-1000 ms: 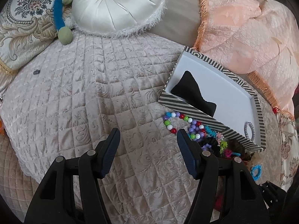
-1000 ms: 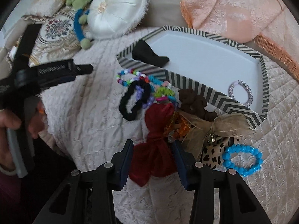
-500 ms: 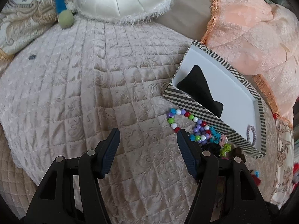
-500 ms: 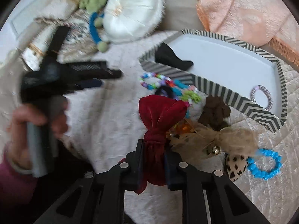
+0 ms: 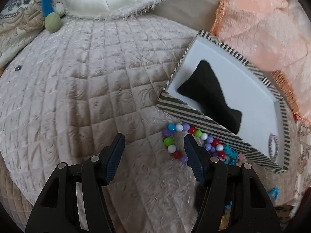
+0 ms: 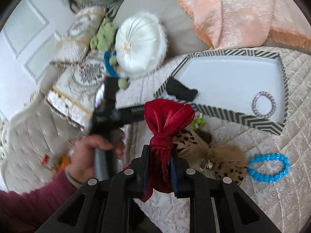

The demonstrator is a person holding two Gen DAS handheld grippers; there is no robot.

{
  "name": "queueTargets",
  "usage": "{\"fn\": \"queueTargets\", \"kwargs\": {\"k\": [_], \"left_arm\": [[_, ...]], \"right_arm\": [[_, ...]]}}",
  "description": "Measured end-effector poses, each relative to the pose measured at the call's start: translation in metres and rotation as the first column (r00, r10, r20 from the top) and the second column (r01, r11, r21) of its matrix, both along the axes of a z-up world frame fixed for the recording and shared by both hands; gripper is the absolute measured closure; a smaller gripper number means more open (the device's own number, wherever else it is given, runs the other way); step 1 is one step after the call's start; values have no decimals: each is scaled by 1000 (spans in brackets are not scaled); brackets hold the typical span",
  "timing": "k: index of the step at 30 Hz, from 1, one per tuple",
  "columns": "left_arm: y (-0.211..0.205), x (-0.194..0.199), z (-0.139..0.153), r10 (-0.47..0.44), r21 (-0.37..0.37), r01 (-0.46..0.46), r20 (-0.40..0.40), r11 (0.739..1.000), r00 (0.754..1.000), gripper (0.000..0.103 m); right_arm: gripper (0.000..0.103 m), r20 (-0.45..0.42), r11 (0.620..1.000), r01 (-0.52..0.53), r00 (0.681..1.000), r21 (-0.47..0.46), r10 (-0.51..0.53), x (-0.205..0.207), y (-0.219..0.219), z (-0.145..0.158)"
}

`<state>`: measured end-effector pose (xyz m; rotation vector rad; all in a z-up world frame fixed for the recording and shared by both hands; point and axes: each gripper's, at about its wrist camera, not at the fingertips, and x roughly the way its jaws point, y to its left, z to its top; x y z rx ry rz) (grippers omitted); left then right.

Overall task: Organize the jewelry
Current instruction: 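Grasp the red velvet bow with right while left grasps the multicolour beaded bracelet, then carry the red bow and the beaded bracelet over the white tray with both grippers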

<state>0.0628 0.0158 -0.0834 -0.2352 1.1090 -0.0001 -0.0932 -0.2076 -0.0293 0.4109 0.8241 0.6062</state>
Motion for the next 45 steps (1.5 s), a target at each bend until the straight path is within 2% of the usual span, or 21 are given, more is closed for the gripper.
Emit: {"fn": "queueTargets", "kwargs": {"k": [3,5,7,9,14,15,18,20,22,26,32,35,37,39,41,45], "left_arm": [[-6,4,-6,-9,13,9,1,1000,1000,41],[-10,5,-7,-19,29,19,9,999,1000,56],[-11,5,-6,-18,58,17,16,998,1000,78],[-11,5,-6,-29,35,29,17,999,999,93],[-9,1,-3,-37,21,37,22,999,999,95],[-6,0,-1,-33,8,33,24,999,999,95],[-1,-4,7,-24,-8,24,43,1000,999,95],[2,-8,14,-22,-15,23,62,1000,998,95],[5,-11,19,-19,-23,21,73,1000,997,95],[12,-15,25,-11,-36,14,83,999,996,95],[18,-22,34,-11,-58,17,105,998,994,95],[20,-24,36,-19,-65,27,110,998,994,95],[23,-25,39,-17,-75,25,114,997,993,95],[28,-27,43,-11,-93,22,121,995,993,95],[31,-30,48,-10,-103,24,134,994,991,95],[33,-34,55,-13,-112,31,152,993,988,95]], "right_arm": [[85,-16,996,22,1000,89,-20,3,-17,0],[85,-29,989,30,999,142,-26,5,-25,1],[85,-39,979,28,999,203,-20,6,-30,1],[85,-39,980,-7,999,197,15,6,-23,2],[85,-127,993,-115,985,34,118,11,23,-21],[85,-153,991,-134,980,-29,128,11,35,-29],[85,-187,969,-171,973,-181,137,10,55,-44],[79,-205,950,-198,967,-241,150,10,63,-50],[49,-228,935,-235,958,-264,177,9,69,-53],[47,-195,931,-272,954,-243,228,0,70,-43],[47,-176,942,-240,964,-235,201,1,66,-44],[49,-179,933,-227,967,-278,182,6,75,-50],[76,-183,919,-233,966,-319,182,4,83,-58],[86,-165,909,-247,966,-335,201,0,90,-57],[86,-150,915,-281,958,-290,246,-4,94,-50],[87,-91,941,-269,963,-205,255,-6,84,-30]]}}
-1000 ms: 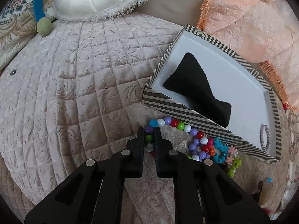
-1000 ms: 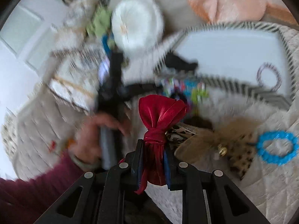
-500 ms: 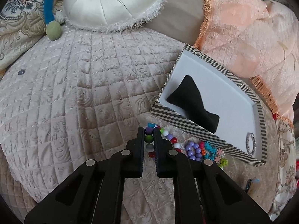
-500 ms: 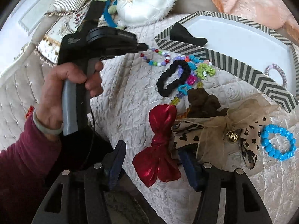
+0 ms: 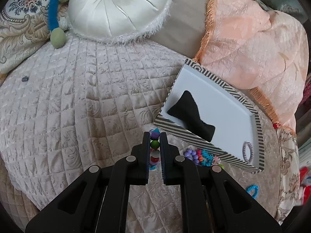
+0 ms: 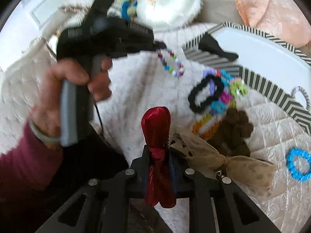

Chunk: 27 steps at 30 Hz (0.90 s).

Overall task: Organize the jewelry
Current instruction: 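Carry the red bow and the beaded bracelet over the white tray with both grippers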

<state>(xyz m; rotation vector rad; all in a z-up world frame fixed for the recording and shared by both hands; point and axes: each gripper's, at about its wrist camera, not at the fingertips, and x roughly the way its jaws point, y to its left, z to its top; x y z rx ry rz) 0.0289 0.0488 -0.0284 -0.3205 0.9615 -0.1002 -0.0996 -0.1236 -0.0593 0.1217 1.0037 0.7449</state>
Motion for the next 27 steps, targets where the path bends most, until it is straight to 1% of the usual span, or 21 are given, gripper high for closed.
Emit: {"fn": "queueTargets", "kwargs": {"k": [2,3,4,6,7,8,9,11,13,15,17,18,20,21,22,23,24,25,27], "left_arm": [[1,-2,2,-2,-9,2,2,1000,1000,95],[1,-3,5,-2,-8,2,9,1000,1000,95],[0,-4,6,-1,-6,1,14,1000,1000,95],[0,-6,9,0,-5,0,19,1000,1000,95],[-1,-6,9,-1,-4,1,17,1000,1000,95],[-1,-5,8,-1,-2,1,14,1000,1000,95],[-2,-5,7,-1,-1,1,9,1000,1000,95],[-2,-5,5,-1,-2,1,2,1000,1000,95],[-2,-6,5,0,4,0,4,1000,1000,95],[-1,-7,5,0,6,-1,5,1000,1000,95],[-1,-6,4,-2,4,2,2,1000,1000,95],[-1,-6,4,-4,4,4,1,1000,1000,95],[-2,-6,4,-8,2,8,-1,1000,1000,95],[-3,-6,4,-11,2,11,1,1000,1000,95],[-3,-6,4,-13,4,13,2,1000,1000,95],[-3,-6,4,-13,6,13,2,1000,1000,95],[-3,-6,3,-13,6,13,1,1000,1000,95],[-3,-6,3,-14,6,14,0,1000,1000,95],[-3,-6,3,-15,7,15,-1,1000,1000,95]], "right_arm": [[87,-18,995,-13,1000,103,15,3,-9,7],[87,-21,983,-14,1000,185,18,4,-17,13],[87,-16,973,-5,1000,231,10,5,-23,17],[87,-23,941,14,1000,337,-7,8,-36,23],[87,-33,918,39,999,395,-29,11,-43,25],[87,-41,903,68,998,424,-56,14,-49,25],[87,-49,900,116,993,420,-105,17,-57,23],[87,-45,916,182,983,356,-178,20,-63,20],[87,-47,930,261,965,260,-258,25,-69,13],[86,-15,935,344,939,88,-344,31,-74,5],[87,8,922,383,924,-51,-383,35,-79,-4],[87,0,915,389,920,-112,-391,38,-82,-9],[85,-30,910,390,917,-137,-398,38,-89,-14],[79,-37,909,393,915,-140,-401,37,-93,-13],[62,-24,907,395,915,-145,-402,33,-95,-8],[55,39,891,423,906,-168,-422,28,-98,2],[50,39,891,423,906,-168,-422,28,-98,2],[50,54,885,434,900,-166,-431,19,-107,7],[50,65,876,460,888,-147,-456,20,-117,13]]}}
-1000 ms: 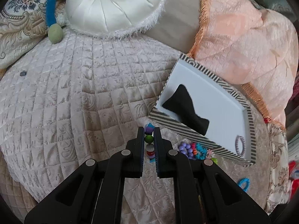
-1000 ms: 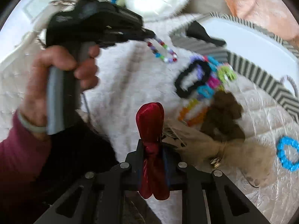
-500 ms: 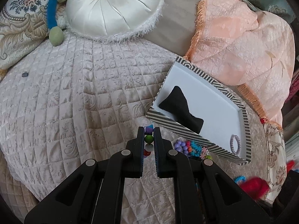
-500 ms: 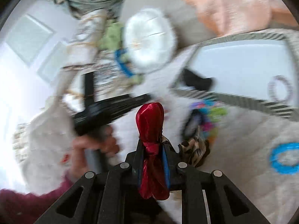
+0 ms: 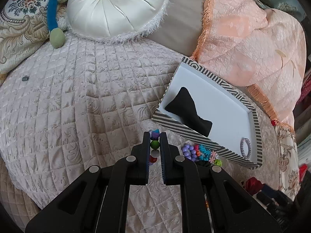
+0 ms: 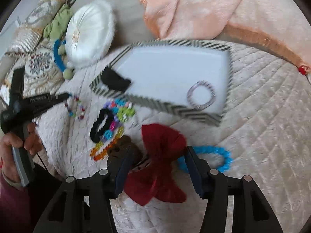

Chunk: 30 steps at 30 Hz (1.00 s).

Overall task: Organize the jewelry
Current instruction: 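Carry the red bow and the beaded bracelet over the white tray with both grippers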

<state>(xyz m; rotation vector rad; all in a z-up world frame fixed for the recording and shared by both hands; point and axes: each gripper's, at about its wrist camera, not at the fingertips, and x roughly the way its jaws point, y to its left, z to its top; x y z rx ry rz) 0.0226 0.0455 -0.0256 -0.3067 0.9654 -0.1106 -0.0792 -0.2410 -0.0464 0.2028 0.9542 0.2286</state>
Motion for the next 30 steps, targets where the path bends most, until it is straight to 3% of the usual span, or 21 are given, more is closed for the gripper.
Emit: {"fn": "queueTargets", "kwargs": {"k": [5,9,12,13,15,17,21,30], "left_arm": [[0,0,1,-5,-6,5,3,1000,1000,95],[-3,-1,3,-20,-20,20,8,1000,1000,95],[-6,-3,7,-32,-32,33,12,999,999,95],[-7,-5,10,-37,-37,37,15,999,999,95],[-8,-7,18,-45,-41,46,24,998,999,95],[-11,-8,30,-59,-37,61,44,997,997,95],[-19,-6,48,-85,-48,88,63,995,994,95],[-53,21,74,-133,-1,134,99,991,986,95]], "right_arm": [[50,-15,996,56,998,68,-55,1,-25,2],[52,-46,997,5,999,77,-1,6,-10,-10],[88,-79,999,-29,996,44,32,12,5,-22],[90,-85,999,-23,996,30,26,12,6,-24],[91,-59,999,-20,998,44,22,7,3,-16],[91,54,992,-9,999,124,2,-7,-10,16],[91,120,985,-2,993,175,-19,-16,-19,36],[91,181,987,36,981,158,-65,6,-21,68]]}}
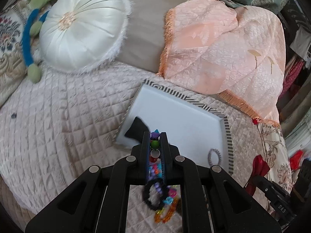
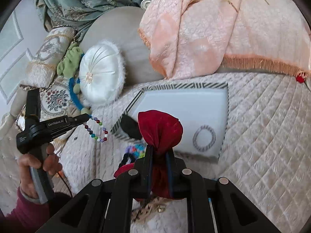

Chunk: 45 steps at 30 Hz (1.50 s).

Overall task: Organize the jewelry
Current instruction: 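Carry the red bow and the beaded bracelet over the white tray with both grippers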

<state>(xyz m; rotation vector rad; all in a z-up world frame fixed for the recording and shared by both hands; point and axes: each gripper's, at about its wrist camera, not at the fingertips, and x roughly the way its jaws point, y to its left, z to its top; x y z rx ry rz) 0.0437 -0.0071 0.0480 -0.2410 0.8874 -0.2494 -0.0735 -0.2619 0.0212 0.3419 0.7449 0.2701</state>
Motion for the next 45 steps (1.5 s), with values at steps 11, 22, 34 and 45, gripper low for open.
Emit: {"fn": "queueTargets", "kwargs": {"k": [11,22,34,45], "left_arm": [[-64,37,-16,-67,53,67,-2,996,998,95],[-96,68,-47,-108,91,110,-31,990,994,95],[-93,85,-67,-112,93,117,-60,989,992,95],[-70,108,-91,-33,114,46,-107,992,994,95]], "right_arm": [[91,9,998,58,998,-19,-58,66,-7,8],[91,-39,995,91,995,42,-90,104,-28,-26],[91,-30,994,110,993,7,-110,121,-30,-34],[91,-70,997,74,995,3,-73,139,-19,-56]]}}
